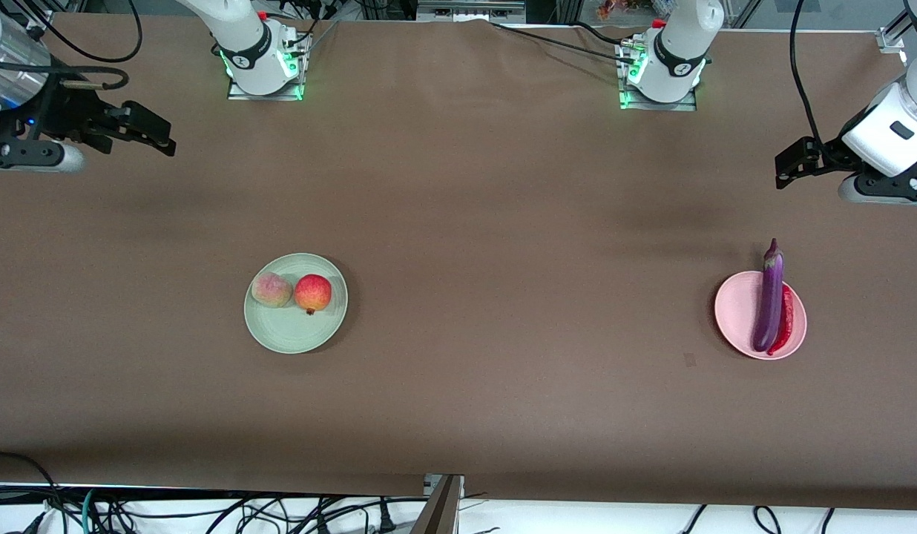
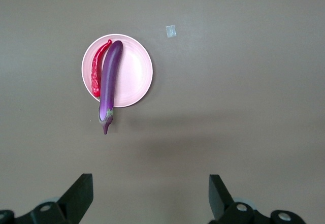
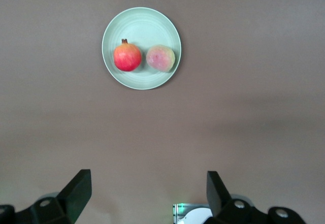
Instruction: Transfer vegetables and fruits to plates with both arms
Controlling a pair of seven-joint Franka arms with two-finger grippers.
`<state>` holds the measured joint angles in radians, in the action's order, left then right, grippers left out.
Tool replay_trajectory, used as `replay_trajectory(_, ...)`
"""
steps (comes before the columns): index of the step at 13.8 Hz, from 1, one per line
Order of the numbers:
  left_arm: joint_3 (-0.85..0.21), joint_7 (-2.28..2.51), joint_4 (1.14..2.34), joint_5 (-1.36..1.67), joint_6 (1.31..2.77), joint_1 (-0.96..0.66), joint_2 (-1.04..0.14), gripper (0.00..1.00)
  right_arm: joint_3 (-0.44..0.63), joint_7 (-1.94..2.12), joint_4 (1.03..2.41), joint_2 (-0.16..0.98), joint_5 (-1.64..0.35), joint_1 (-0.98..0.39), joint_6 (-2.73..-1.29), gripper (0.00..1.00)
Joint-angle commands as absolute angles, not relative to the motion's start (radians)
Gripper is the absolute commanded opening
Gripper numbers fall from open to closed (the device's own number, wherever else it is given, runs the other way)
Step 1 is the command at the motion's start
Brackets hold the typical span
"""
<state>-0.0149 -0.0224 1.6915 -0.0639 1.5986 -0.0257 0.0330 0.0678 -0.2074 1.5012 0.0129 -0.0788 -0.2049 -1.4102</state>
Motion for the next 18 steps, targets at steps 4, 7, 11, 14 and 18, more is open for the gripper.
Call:
replay_trajectory(4,-0.02,-0.037,1.667,-0.058,1.578,-0.023,0.026,1.0,-0.012,-0.135,1.72,-0.071,-0.057,-0.114,-1.582,1.0)
replay_trajectory(7,-0.02,-0.037,1.667,-0.058,1.578,-0.026,0.026,1.0,-0.005,-0.101,1.698,-0.052,-0.035,-0.115,-1.574,1.0)
replay_trajectory(11,-0.02,-0.037,1.667,-0.058,1.578,-0.026,0.026,1.0,-0.006,-0.1,1.689,-0.041,-0.017,-0.117,-1.575,1.0)
replay_trajectory(14,-0.02,-0.037,1.667,-0.058,1.578,-0.026,0.026,1.0,-0.011,-0.1,1.672,-0.04,0.005,-0.123,-1.568,1.0)
replay_trajectory(18,-0.021,-0.037,1.667,-0.058,1.577,-0.026,0.026,1.0,-0.011,-0.097,1.672,-0.043,0.002,-0.121,-1.549,1.0)
